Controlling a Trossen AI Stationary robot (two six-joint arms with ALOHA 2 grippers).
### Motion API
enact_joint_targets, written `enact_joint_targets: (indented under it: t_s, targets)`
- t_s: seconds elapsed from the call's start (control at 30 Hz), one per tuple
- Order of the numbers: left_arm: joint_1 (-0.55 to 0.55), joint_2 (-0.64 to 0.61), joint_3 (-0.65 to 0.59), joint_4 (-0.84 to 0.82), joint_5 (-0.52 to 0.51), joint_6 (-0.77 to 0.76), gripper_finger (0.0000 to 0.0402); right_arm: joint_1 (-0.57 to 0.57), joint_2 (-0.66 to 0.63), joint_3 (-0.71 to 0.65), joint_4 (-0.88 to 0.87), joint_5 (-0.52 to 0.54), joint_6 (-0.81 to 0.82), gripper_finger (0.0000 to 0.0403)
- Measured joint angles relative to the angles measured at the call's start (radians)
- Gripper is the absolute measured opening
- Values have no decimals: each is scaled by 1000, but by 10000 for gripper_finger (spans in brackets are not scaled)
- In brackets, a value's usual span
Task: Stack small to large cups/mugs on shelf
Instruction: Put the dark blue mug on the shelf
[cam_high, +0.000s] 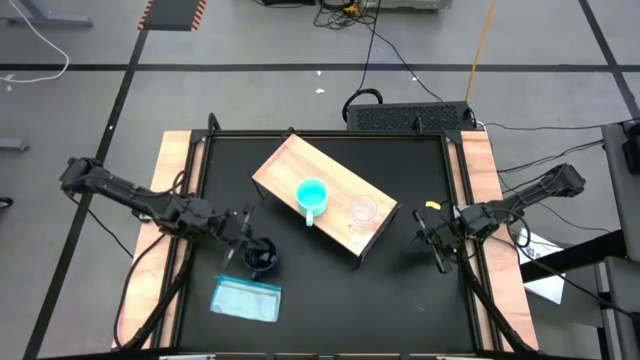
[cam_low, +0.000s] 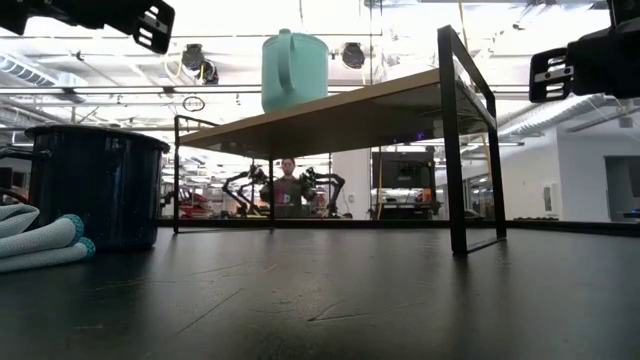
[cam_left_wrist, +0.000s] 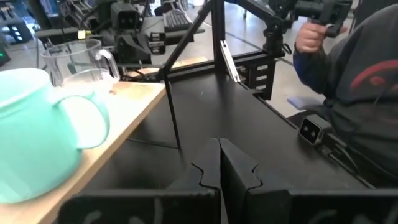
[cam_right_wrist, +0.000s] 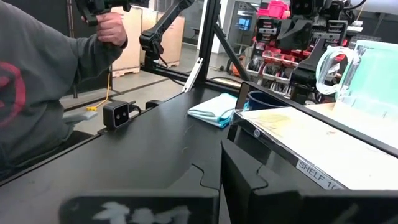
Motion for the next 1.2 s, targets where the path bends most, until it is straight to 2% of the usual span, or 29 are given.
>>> enact_joint_targets:
  t_s: [0.37, 0.47, 0.63, 0.73, 0.9, 1.2]
  targets:
    - [1, 3, 0, -7, -21, -71, 2, 0, 0, 0, -7, -2, 0, 0]
    - [0, 3, 3, -17, -66, -117, 3, 0, 0, 0, -10, -2, 0, 0]
    - [1, 4, 72, -200, -187, -164, 2, 0, 0, 0, -10, -2, 0, 0]
    - [1, 4, 116, -301, -224, -194, 1, 0, 0, 0, -10, -2, 0, 0]
    - [1, 4, 152, -432, -231, -206, 1, 0, 0, 0, -10, -2, 0, 0]
    - [4, 4, 156, -504, -221, -297, 1, 0, 0, 0, -10, -2, 0, 0]
